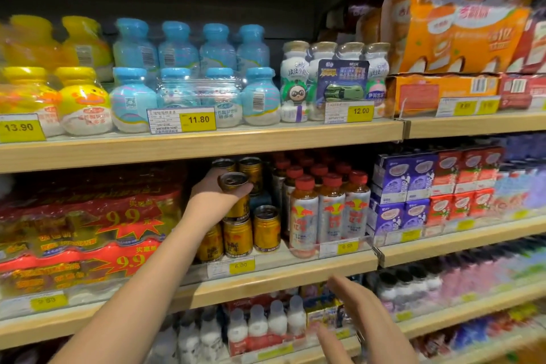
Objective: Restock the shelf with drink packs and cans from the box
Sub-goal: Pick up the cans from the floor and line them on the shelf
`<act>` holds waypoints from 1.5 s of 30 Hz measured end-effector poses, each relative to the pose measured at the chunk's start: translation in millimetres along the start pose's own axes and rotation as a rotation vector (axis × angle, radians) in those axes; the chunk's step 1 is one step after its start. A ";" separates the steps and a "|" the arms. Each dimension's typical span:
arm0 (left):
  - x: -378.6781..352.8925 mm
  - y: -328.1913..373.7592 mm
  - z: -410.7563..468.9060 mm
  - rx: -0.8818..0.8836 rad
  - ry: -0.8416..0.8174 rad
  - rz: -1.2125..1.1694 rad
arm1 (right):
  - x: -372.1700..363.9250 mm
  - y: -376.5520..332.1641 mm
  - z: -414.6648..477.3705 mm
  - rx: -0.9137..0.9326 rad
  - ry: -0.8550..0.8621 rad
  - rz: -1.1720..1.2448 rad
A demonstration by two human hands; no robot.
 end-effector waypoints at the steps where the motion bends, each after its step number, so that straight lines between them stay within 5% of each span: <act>1: 1.4 1.6 -1.1 -0.009 0.003 0.011 | 0.7 -3.7 4.7 -0.023 0.024 -0.051; 14: -1.0 0.5 -12.6 0.075 -0.015 0.080 | 29.3 -18.7 42.5 0.176 0.239 0.021; 28: -2.8 41.1 -151.5 -0.269 0.197 0.131 | 62.3 9.8 -17.5 0.183 0.183 0.157; 36: -89.2 8.1 -280.6 -0.324 -0.082 0.000 | 42.8 97.2 -117.2 -0.011 0.111 0.274; 45: -194.1 -142.0 -386.7 -0.056 -0.427 -0.073 | -23.2 178.3 -266.4 -0.358 0.050 0.111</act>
Point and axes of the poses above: each hand's wrist, its own z-axis towards the middle knuckle, its own x-axis out of the back of the hand, y = z × x, the point moved 5 cm from there along z, towards the middle knuckle, and after that the axes turned 10 degrees about x, right-handed, at the moved point
